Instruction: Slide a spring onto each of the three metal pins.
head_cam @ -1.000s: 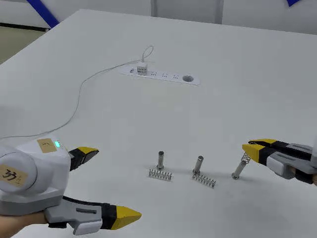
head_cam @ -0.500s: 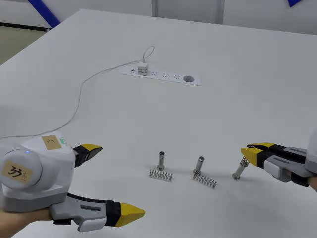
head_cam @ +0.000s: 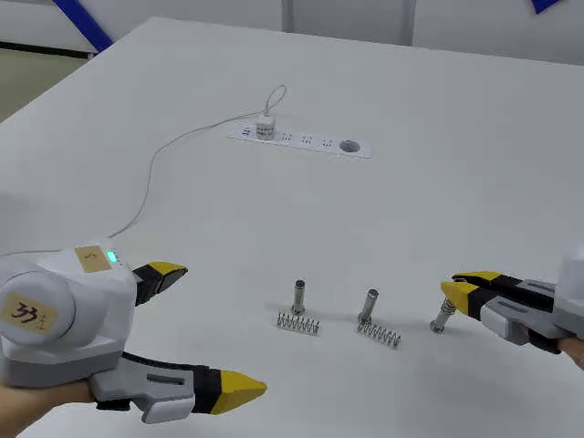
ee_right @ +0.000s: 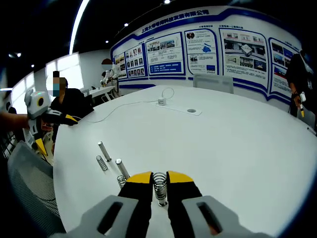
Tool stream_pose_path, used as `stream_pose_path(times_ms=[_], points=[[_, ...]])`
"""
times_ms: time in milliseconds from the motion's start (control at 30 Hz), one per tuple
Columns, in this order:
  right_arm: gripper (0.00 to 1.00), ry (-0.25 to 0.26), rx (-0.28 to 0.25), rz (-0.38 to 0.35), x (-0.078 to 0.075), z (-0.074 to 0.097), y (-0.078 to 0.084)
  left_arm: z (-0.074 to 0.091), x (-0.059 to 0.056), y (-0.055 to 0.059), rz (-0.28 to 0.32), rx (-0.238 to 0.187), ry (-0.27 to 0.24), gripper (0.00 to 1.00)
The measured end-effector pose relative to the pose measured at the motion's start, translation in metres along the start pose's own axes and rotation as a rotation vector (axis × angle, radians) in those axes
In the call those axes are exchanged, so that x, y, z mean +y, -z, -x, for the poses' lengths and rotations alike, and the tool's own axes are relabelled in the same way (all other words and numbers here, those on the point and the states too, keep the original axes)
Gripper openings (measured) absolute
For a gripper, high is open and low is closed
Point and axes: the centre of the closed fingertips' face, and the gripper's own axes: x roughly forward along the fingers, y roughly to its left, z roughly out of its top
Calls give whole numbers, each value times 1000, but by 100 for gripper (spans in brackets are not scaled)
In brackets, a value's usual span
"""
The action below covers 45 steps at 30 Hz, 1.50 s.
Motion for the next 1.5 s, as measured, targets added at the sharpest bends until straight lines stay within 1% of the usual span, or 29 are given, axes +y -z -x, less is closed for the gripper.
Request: stream_pose_path(times_ms=[100, 300, 533, 700, 900, 1100, 1200, 1367, 1500], points=[[11, 1, -4, -2, 0, 0, 1, 0, -1, 0, -1, -1, 3, 100], [11, 6, 12, -5, -2, -2, 9, -1, -1, 0, -2, 2, 3, 100], [12, 7, 29, -4, -2, -4, 15, 0, -2, -1, 3, -7, 6, 100], [12, 7, 41, -12, -2, -6, 20, 0, -3, 0, 2, 2, 6, 100], [12, -1, 61, -15, 1, -8, 29, 0, -4, 0, 8, -2, 7, 100], [12, -14, 79, -13, 9, -9, 36, 0, -8, 2, -1, 9, 14, 100], [12, -19, 75, -15, 11, -9, 36, 0, -8, 1, 3, 3, 14, 100], [12, -20, 82, -12, 11, -8, 37, 1, -9, 0, -4, 7, 14, 100], [16, -27, 93, -21, 14, -7, 38, 2, -9, -1, -2, 3, 10, 100]])
